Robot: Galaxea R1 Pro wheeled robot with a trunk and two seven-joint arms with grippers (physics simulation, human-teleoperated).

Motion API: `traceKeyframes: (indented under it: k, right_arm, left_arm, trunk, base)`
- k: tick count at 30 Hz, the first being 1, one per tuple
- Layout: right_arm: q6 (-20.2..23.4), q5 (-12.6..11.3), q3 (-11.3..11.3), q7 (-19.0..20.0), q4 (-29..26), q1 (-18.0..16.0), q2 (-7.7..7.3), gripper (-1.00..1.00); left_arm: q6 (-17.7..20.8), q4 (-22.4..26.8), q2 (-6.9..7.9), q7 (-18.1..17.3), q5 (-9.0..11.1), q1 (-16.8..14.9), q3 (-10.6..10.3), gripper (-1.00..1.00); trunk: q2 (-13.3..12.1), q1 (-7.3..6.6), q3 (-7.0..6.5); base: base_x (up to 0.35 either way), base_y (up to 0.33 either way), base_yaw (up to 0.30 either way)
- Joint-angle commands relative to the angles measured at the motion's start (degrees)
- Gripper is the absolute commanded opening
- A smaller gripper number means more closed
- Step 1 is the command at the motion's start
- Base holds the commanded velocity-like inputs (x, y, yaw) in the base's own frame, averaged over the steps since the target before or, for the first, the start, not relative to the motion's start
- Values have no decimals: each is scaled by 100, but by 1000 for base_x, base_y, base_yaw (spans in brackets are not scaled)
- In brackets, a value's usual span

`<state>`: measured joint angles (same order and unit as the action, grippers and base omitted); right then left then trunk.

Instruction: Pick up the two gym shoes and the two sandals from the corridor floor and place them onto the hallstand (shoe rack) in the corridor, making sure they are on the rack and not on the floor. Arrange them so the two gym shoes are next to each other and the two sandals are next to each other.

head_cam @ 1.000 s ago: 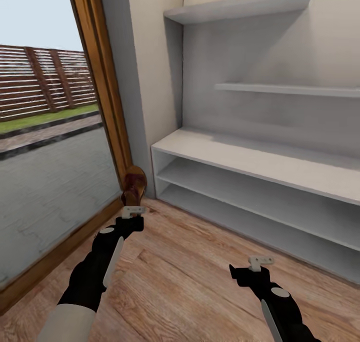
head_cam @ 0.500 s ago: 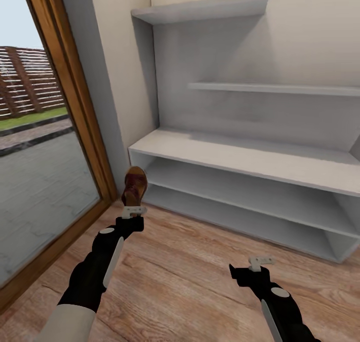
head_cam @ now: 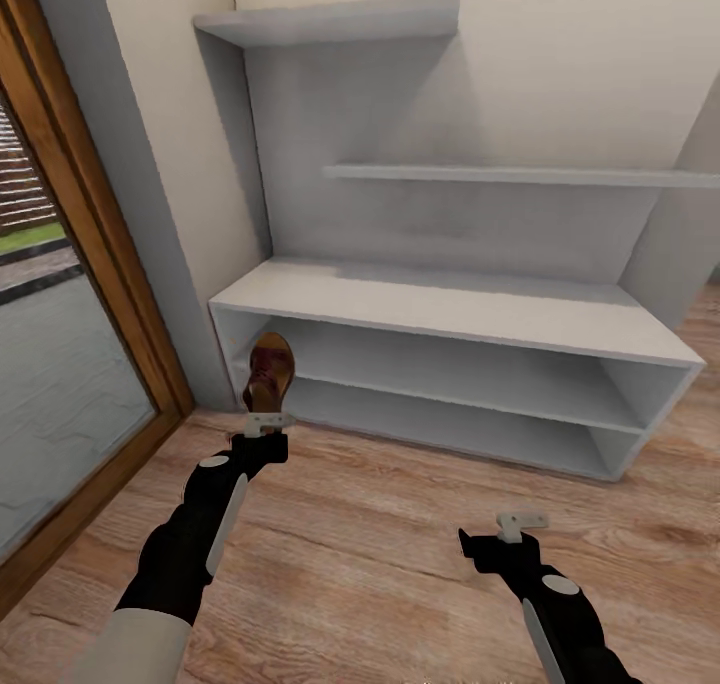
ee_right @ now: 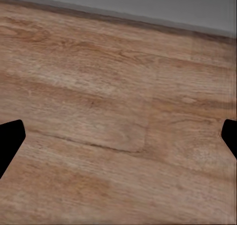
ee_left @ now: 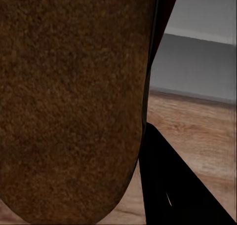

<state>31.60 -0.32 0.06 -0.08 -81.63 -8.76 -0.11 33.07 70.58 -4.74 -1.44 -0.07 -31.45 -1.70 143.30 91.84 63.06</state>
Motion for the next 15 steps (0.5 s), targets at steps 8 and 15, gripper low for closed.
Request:
traceKeyframes:
  k: [8, 15]
  right_arm:
    - [30, -2, 3, -1, -3, -3, 0, 100]
    - [30, -1, 3, -1, -4, -3, -1, 100]
  left_arm:
    - [33, 9, -1, -32, -19, -2, 3, -100]
    - [33, 9, -1, -32, -19, -2, 3, -100]
  trunk:
    - [2, -1, 5]
    - [2, -1, 5]
  base:
    - [0, 0, -291]
    - [-90, 0, -291]
